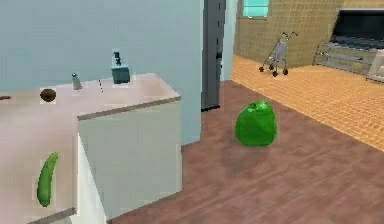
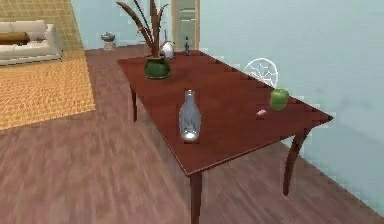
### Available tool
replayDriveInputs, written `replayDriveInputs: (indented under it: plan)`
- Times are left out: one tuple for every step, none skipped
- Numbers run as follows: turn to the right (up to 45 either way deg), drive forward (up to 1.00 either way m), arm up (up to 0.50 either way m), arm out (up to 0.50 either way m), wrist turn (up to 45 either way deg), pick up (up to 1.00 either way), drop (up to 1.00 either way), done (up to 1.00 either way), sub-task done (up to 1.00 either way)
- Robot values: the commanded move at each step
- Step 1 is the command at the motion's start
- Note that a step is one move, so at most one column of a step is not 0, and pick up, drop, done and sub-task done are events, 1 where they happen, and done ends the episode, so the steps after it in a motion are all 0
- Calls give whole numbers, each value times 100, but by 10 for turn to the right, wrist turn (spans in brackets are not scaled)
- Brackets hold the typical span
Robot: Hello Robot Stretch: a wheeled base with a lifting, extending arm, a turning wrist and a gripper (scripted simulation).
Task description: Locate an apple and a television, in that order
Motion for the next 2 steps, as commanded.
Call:
replayDriveInputs:
  plan:
    - [450, 0, 0, 0, 0, 0, 0, 0, 0]
    - [60, 0, 0, 0, 0, 0, 0, 0, 0]
